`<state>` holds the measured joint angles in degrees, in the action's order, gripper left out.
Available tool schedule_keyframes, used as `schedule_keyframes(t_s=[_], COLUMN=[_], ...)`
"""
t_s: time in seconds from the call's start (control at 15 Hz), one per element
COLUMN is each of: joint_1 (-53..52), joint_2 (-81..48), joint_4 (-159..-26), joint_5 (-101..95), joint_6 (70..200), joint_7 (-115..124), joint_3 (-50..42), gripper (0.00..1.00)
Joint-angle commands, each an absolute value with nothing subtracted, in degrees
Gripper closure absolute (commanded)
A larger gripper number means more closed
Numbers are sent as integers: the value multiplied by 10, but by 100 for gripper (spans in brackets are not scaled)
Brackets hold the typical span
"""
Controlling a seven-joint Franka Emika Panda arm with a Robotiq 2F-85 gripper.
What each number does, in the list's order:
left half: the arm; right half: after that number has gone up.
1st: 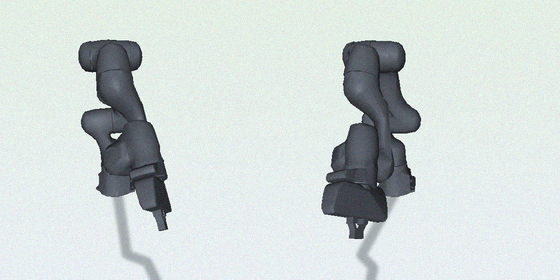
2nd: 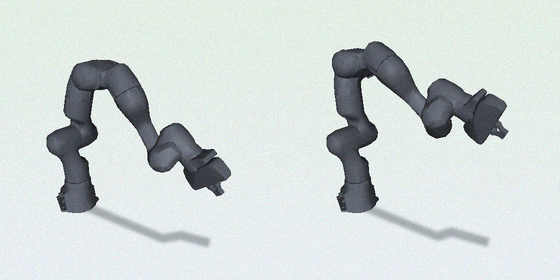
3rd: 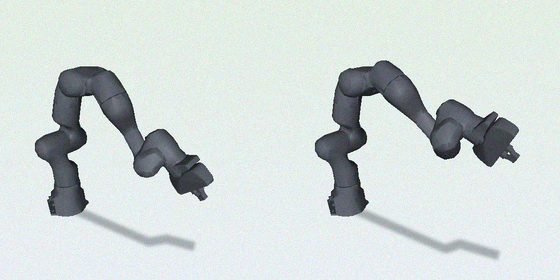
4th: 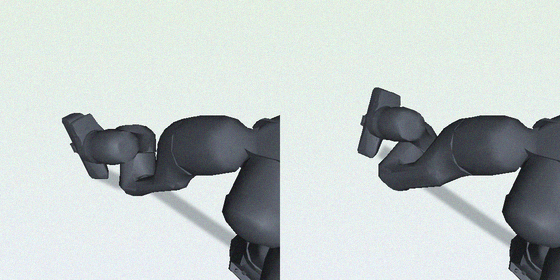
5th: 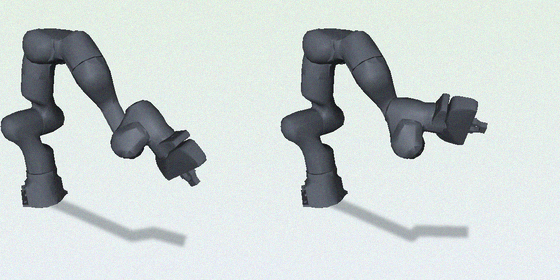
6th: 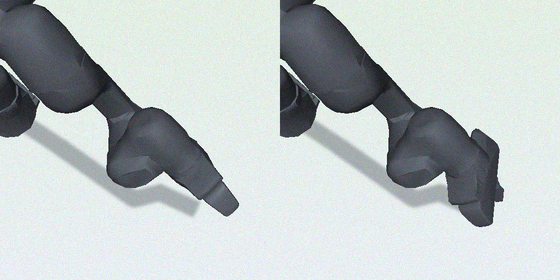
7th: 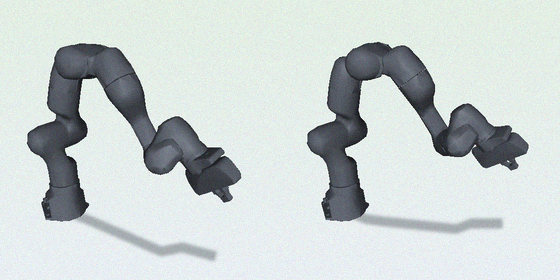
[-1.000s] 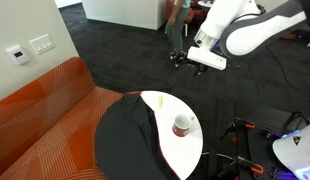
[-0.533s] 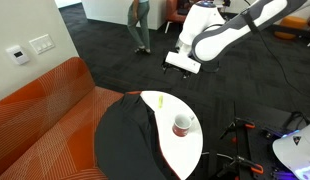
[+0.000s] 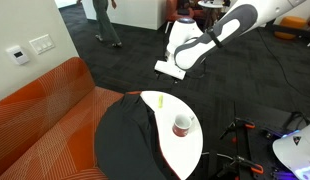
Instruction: Put the yellow marker inside the red mug
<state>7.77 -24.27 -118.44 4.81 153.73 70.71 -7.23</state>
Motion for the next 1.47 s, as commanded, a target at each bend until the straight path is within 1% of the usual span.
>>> schedule_keyframes(t_s=[0.0, 0.93, 1.0, 1.07, 1.4], joint_1=[71, 81, 80, 72, 73], joint_2=[-294, -434, -441, -425, -442], joint_4=[-1128, -1005, -999, -1026, -1010], joint_5=[73, 76, 74, 80, 80], joint_6=[1522, 1462, 1454, 1481, 1474], joint_7=[676, 575, 569, 582, 575], joint_3=[-84, -98, -99, -104, -105], gripper=[0, 0, 0, 0, 0])
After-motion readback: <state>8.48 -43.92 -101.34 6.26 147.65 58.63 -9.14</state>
